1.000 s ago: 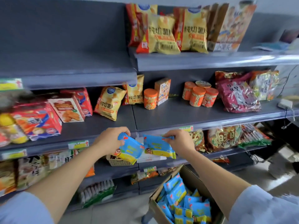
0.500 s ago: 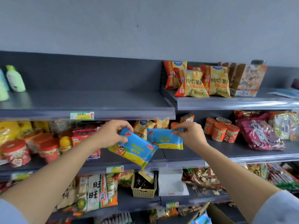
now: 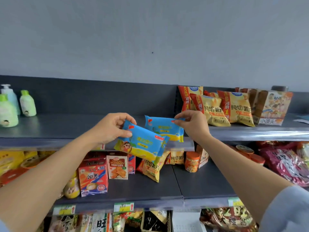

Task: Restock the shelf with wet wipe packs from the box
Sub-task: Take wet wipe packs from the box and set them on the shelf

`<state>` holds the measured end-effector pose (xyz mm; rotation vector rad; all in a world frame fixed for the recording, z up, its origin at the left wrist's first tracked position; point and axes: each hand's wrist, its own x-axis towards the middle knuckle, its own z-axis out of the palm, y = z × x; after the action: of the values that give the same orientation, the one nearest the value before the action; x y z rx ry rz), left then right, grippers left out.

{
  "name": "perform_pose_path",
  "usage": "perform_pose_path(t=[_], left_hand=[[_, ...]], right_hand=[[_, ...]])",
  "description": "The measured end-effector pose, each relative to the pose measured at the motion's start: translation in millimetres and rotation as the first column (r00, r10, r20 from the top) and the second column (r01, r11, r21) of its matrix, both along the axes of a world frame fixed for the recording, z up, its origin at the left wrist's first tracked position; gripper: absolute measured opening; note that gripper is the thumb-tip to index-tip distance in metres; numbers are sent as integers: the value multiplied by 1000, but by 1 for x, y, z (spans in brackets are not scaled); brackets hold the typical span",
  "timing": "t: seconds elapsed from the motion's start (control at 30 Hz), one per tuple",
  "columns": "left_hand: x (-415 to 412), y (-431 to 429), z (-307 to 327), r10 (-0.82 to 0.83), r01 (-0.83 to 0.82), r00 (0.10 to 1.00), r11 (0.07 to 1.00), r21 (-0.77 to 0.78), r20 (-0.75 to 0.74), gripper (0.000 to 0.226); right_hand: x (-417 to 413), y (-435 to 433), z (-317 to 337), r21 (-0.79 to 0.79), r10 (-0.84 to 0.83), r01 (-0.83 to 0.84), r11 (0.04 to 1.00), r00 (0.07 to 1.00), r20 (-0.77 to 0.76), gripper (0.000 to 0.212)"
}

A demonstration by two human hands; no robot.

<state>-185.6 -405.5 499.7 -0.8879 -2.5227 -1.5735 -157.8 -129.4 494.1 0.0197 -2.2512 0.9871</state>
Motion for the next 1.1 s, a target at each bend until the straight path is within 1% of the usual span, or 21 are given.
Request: perform_pose_path(t=[0.17, 0.47, 0.73, 0.97, 1.1], left_hand=[[-41, 13, 12, 58, -58, 998, 998, 12, -18, 28], [-111, 33, 8, 160, -161, 987, 986, 32, 11, 28], [-169, 48, 3, 152, -152, 988, 988, -17, 26, 27], [-220, 52, 3, 133, -130, 990, 989, -72, 39, 25], [-247, 52, 2, 118, -113, 991, 991, -76, 57, 25]], right_hand=[[-58, 5, 17, 9, 1, -1, 1000, 1000, -20, 5], [-152, 19, 16, 20, -14, 12, 1000, 997, 72, 5], [-219, 13, 10, 33, 2, -6, 999, 993, 122, 7], [-276, 11, 7, 30, -23, 18, 999, 983, 182, 7], [-304, 10, 3, 0, -24, 25, 1000, 977, 214, 4]])
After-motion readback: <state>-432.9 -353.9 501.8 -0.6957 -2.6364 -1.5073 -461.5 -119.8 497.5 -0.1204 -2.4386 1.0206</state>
